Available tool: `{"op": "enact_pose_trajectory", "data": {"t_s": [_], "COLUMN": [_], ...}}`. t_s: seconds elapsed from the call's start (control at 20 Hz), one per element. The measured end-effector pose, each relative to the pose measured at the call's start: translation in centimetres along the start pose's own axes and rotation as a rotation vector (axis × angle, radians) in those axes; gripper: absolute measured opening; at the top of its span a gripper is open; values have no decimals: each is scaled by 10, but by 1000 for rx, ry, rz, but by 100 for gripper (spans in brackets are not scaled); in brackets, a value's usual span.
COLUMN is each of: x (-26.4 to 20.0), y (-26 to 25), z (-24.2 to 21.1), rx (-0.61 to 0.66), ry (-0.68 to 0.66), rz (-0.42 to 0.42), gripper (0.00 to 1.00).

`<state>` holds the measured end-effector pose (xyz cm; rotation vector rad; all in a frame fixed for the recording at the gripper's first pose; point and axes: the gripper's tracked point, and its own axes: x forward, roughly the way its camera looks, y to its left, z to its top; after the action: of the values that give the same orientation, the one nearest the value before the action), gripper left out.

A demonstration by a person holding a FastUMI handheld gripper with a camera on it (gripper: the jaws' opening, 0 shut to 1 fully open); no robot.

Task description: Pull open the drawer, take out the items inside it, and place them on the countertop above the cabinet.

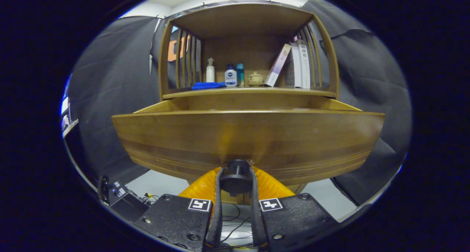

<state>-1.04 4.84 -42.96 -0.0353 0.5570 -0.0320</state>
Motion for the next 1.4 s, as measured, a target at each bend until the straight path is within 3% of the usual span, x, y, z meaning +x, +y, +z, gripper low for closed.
{"op": "enact_pose_trajectory", "data": {"t_s": [0.3, 0.8, 0.95, 1.2, 1.4], "x": [-17, -52, -48, -18, 20], "y": [2, 14, 31, 18, 6], "z": [-5, 78, 95, 137, 133], "rx": [-28, -23, 2, -59, -23], "ry": [83, 162, 270, 283, 409], "rz": [30, 150, 236, 174, 130], "gripper": [45, 77, 78, 78, 78]}}
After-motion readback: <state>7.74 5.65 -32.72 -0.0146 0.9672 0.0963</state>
